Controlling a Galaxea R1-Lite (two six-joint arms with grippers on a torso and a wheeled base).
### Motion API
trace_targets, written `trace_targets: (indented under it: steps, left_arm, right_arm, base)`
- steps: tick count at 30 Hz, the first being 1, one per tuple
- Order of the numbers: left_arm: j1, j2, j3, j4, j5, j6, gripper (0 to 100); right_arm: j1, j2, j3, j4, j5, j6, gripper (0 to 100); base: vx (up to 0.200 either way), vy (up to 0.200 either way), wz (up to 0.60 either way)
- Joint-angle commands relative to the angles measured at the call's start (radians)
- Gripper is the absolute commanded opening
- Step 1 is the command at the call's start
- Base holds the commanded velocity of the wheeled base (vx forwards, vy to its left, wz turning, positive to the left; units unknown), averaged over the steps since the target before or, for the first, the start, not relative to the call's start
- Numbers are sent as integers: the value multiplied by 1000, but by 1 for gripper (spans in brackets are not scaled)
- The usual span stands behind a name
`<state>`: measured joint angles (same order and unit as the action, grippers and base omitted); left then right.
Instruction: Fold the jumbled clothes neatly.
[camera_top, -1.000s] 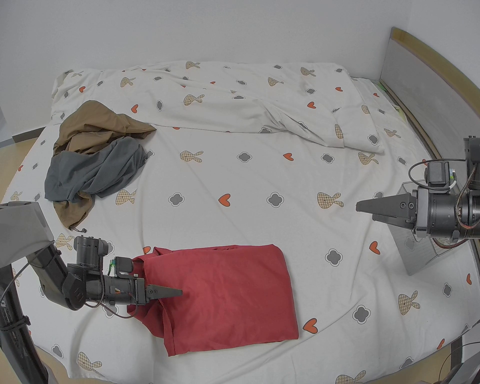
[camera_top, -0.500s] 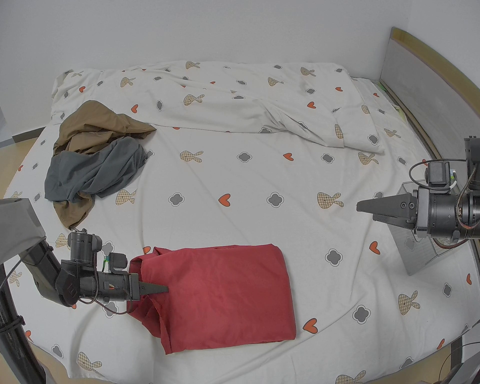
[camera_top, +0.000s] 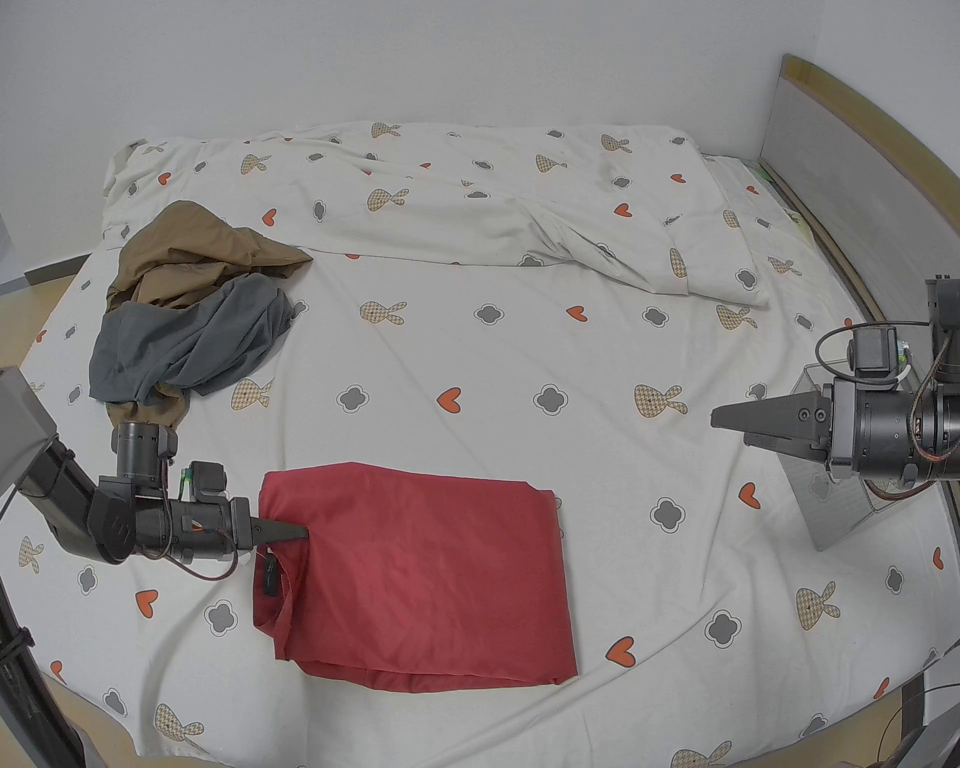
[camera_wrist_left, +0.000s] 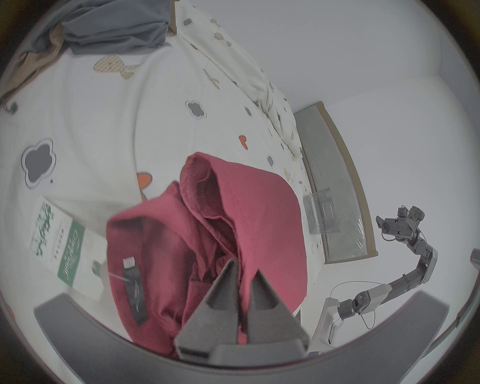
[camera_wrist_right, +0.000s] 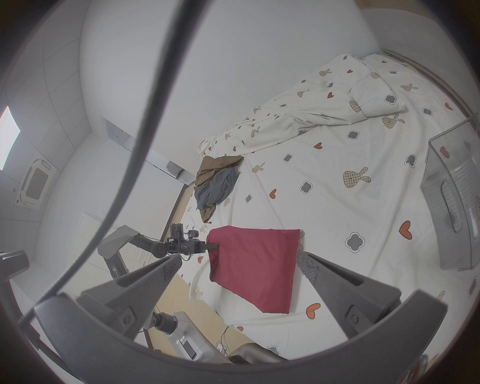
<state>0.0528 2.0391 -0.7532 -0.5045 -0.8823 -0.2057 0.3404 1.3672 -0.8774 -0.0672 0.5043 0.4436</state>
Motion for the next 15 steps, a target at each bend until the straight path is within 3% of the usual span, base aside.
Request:
trace_targets:
  steps: [1, 5, 15]
  left_arm:
    - [7, 19, -75, 35, 13, 0, 0]
    - [9, 30, -95, 89, 72, 2, 0]
    - [-8, 24, -32, 96, 83, 3, 0]
  right_arm:
    - [0, 4, 0, 0, 0, 0, 100]
    - [0, 4, 2, 0, 0, 1, 100]
    - [3, 6, 2, 0, 0, 1, 100]
  base:
    - [0, 0, 0]
    - [0, 0, 0]
    - [0, 0, 0]
